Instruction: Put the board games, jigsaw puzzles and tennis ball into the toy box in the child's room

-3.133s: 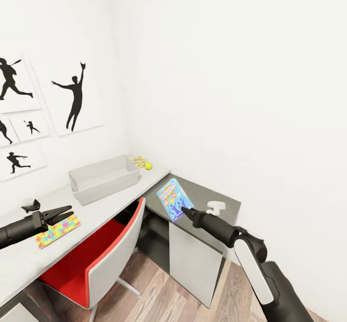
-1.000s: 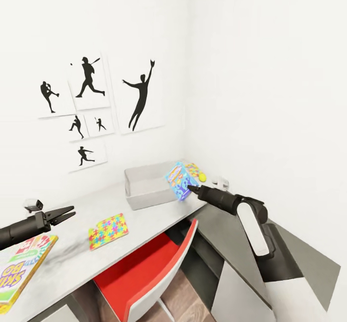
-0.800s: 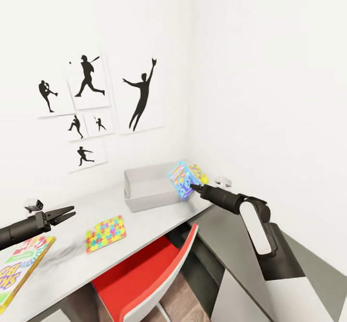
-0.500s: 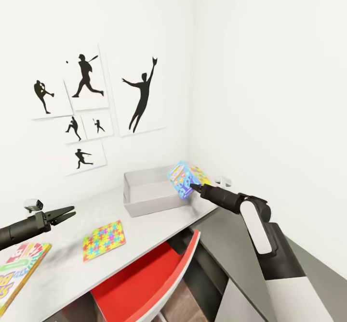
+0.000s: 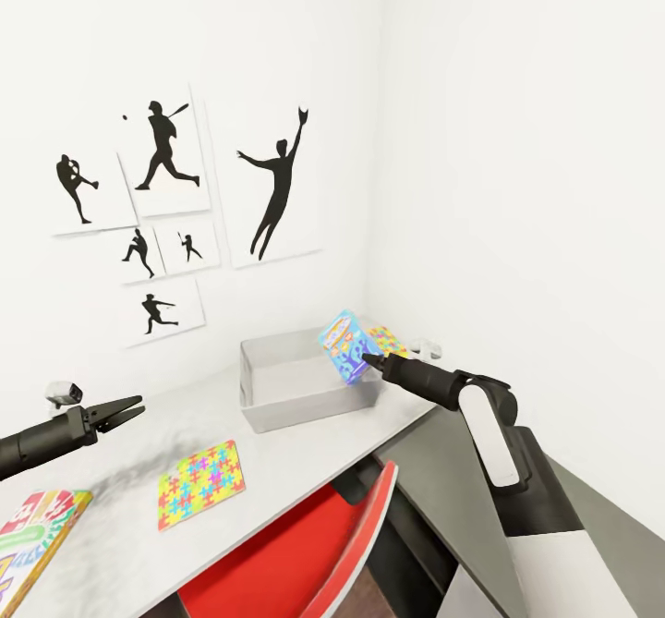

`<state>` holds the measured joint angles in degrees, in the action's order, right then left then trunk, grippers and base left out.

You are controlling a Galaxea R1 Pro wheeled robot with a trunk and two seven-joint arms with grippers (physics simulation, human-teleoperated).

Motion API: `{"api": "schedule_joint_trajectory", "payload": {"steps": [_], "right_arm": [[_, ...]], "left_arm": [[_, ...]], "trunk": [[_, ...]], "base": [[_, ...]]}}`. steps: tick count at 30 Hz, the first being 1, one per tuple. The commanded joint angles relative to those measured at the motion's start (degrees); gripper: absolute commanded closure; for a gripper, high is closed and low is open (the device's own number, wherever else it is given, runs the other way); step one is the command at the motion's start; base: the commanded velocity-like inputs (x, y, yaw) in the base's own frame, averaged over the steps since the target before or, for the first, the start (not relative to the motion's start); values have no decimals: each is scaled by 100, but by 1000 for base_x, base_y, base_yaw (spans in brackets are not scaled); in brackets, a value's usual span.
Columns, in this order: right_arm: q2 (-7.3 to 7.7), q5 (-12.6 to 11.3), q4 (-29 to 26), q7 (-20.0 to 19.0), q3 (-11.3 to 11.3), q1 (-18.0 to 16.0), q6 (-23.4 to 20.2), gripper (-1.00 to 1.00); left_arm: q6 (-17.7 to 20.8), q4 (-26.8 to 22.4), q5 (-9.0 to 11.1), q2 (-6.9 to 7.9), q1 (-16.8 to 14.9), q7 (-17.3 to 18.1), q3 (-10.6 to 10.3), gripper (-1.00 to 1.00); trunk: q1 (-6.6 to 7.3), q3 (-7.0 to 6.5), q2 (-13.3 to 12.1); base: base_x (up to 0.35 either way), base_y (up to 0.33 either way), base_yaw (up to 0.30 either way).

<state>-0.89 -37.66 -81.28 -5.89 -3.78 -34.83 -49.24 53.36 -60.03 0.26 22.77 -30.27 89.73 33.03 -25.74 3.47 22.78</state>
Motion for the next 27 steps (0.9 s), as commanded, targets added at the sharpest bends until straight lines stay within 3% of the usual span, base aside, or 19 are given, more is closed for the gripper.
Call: {"api": "schedule_joint_trajectory", "payload": {"steps": [1, 27], "right_arm": [[2, 44, -2, -44, 5, -6, -21, 100], [16, 48, -9, -35, 0, -6, -23, 100]], "left_arm": [[61, 0, -8, 0, -5, 27, 1, -100], [60, 0, -7, -7, -5, 27, 1, -100]], "trunk": [[-4, 13, 13], [-4, 13, 13]], "base": [[18, 4, 0], [142, 13, 0]]}}
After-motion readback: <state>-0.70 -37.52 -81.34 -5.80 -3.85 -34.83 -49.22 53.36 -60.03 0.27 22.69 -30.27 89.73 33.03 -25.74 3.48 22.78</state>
